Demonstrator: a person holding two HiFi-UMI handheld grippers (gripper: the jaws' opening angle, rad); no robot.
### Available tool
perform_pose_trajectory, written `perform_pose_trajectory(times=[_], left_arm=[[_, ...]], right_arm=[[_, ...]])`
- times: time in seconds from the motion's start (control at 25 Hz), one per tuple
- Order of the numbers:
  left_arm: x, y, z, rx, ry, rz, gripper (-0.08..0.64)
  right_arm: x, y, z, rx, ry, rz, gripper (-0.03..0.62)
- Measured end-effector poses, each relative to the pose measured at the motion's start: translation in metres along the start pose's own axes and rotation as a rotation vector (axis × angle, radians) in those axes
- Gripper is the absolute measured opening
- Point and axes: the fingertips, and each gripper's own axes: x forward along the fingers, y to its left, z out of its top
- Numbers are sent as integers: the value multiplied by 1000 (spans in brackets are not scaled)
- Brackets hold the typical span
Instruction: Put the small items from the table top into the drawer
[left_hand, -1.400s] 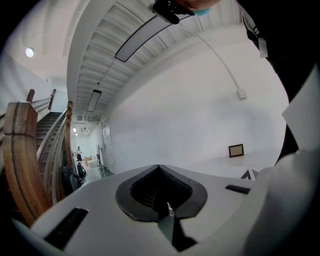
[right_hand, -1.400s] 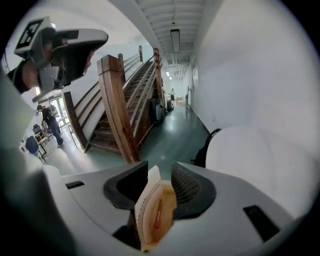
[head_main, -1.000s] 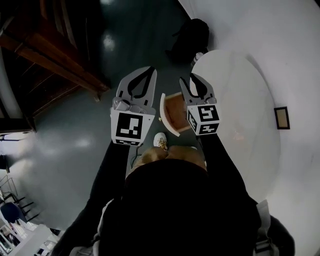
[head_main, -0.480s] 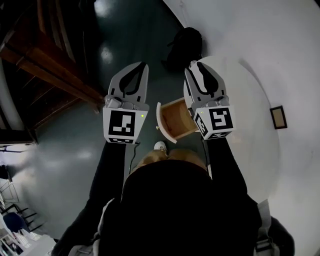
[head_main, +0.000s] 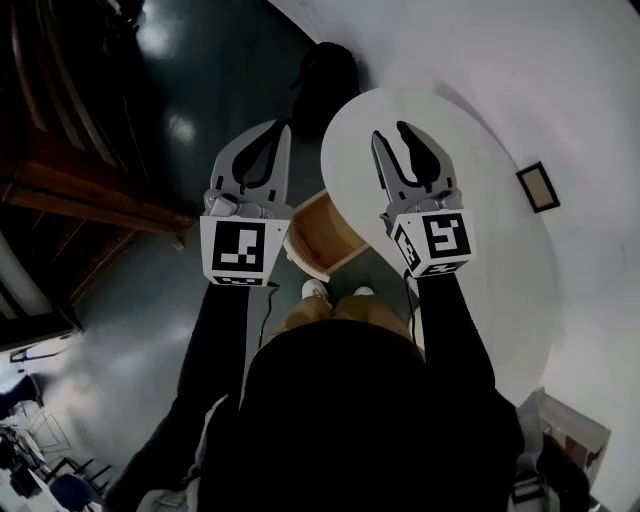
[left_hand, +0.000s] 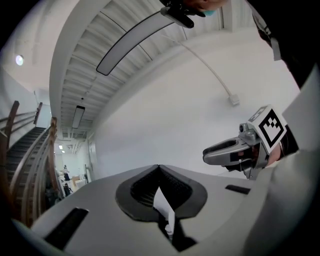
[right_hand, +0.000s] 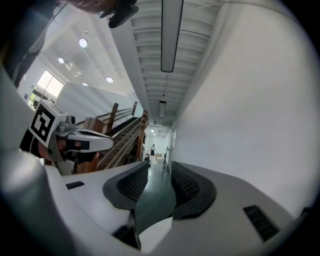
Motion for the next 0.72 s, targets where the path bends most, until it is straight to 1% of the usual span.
perform_pose_trajectory(times=[0.2,0.32,0.48,0.72], left_arm=[[44,-61,18,-26,-46,-94,15],[66,-100,29,-48,-66,-171,15],[87,-150,43,-33,-97,-272,15],[97,-227,58,-29,-120,-376,15]], right_arm=[[-43,-62,-8,-18,24,-107,160],[-74,-95,-8,-32,37,-186,160],[-117,-133,-6,-45,41,-293,160],[-184,-177,-9,-27,37,-386,160]])
